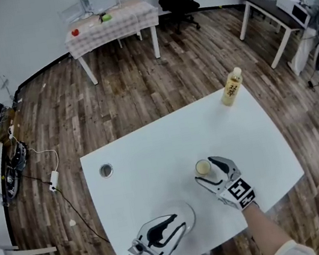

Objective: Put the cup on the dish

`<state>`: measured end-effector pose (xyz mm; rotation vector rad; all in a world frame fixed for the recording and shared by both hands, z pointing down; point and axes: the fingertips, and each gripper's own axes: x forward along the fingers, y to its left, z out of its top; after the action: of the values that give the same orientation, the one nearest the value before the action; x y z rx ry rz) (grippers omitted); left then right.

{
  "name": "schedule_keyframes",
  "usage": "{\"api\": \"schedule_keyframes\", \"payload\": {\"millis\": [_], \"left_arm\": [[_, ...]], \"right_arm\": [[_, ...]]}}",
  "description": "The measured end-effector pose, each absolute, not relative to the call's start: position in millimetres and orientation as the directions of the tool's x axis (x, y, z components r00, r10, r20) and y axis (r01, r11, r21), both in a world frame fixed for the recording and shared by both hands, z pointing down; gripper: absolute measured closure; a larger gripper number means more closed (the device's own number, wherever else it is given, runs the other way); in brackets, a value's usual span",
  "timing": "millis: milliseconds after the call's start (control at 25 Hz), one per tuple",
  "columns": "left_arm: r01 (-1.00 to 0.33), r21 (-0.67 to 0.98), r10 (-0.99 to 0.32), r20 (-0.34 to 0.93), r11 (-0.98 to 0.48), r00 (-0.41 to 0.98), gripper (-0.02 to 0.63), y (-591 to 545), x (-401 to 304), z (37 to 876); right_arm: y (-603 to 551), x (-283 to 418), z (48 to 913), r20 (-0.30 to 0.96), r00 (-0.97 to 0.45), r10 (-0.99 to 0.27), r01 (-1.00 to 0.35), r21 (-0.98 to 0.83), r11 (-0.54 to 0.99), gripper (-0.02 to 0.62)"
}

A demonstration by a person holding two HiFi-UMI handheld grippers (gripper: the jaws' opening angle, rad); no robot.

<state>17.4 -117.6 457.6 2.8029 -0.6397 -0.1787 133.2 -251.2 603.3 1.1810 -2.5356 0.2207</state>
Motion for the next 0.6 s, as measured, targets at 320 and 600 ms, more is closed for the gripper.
{"api": "schedule_keyframes", "payload": {"millis": [320,600], "left_arm": [[-0.406,0.284,-0.439,-0.062,-0.869,0.896,0.503,-116.8,20.9,459.7],[-0.415,0.289,-0.448,-0.055,-0.863,0.892,0.503,-113.3,20.5,461.8]], "right_arm": [[-258.6,133.4,628.0,0.409,-0.588,-0.698,-0.762,0.008,0.648,0.272],[-264.2,136.3,637.2,0.402,-0.566,-0.720,-0.778,0.028,0.628,0.276]]}}
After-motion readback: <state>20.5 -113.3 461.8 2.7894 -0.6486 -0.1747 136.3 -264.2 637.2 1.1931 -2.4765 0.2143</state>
